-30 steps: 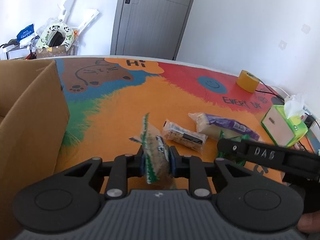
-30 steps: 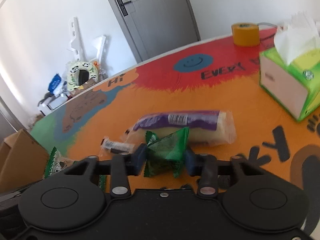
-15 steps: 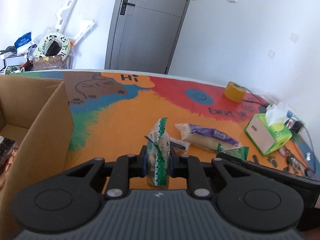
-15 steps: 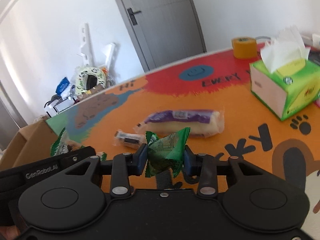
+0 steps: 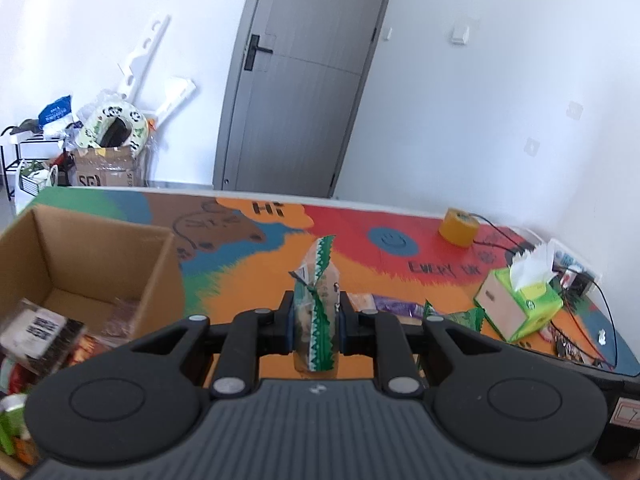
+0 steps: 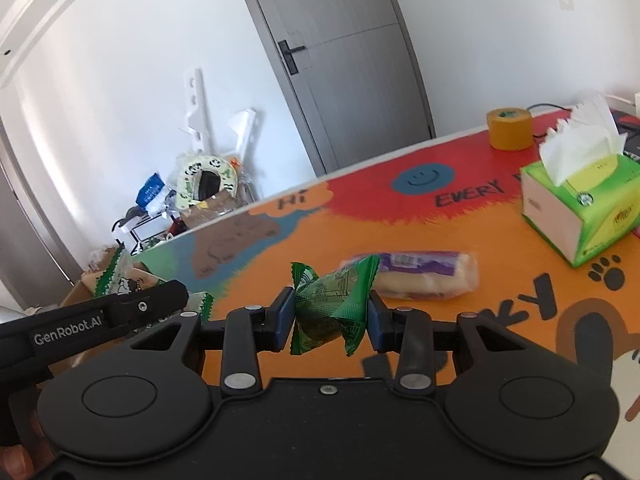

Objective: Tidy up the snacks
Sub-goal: 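Carry both snacks to the cardboard box and open the left tool, then open the right tool over the box, dropping the green candy, then move both tools back over the table toward the remaining packs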

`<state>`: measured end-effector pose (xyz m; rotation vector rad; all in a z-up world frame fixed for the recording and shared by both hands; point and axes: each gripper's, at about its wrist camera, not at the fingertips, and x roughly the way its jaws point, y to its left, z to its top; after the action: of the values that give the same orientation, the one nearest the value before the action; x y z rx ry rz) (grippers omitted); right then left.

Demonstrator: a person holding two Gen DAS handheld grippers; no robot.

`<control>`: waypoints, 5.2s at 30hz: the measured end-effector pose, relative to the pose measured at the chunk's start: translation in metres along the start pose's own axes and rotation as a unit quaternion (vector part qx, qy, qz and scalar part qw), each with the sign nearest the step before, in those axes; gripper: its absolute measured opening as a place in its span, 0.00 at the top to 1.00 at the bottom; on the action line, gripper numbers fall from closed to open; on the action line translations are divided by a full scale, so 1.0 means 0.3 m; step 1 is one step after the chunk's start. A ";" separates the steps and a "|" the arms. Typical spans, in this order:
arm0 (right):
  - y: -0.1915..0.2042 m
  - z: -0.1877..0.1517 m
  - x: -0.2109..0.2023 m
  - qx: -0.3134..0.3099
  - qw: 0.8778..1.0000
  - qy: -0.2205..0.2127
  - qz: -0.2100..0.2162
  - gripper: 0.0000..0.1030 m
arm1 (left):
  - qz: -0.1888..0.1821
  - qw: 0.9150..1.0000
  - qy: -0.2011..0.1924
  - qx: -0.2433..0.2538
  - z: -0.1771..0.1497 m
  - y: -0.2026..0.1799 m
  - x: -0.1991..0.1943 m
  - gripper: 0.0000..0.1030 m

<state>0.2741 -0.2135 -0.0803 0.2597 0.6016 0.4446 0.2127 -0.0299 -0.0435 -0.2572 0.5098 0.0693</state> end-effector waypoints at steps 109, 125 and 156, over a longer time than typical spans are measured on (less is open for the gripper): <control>0.197 0.020 -0.014 -0.008 1.000 0.025 0.014 0.16 | 0.097 0.994 0.042 -0.032 0.051 0.269 -0.111 0.07; -0.071 0.039 -0.065 0.037 0.999 0.009 -0.021 0.17 | 0.059 0.998 0.036 0.006 0.073 0.032 -0.021 0.08; -0.184 0.152 0.279 0.022 0.999 0.030 -0.008 0.35 | 0.103 0.991 0.086 0.000 0.032 -0.022 0.350 0.08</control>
<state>0.3806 -0.2268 -0.1047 0.2852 0.6715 0.4258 0.3097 -0.0336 -0.0855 -0.2105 0.7076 0.2486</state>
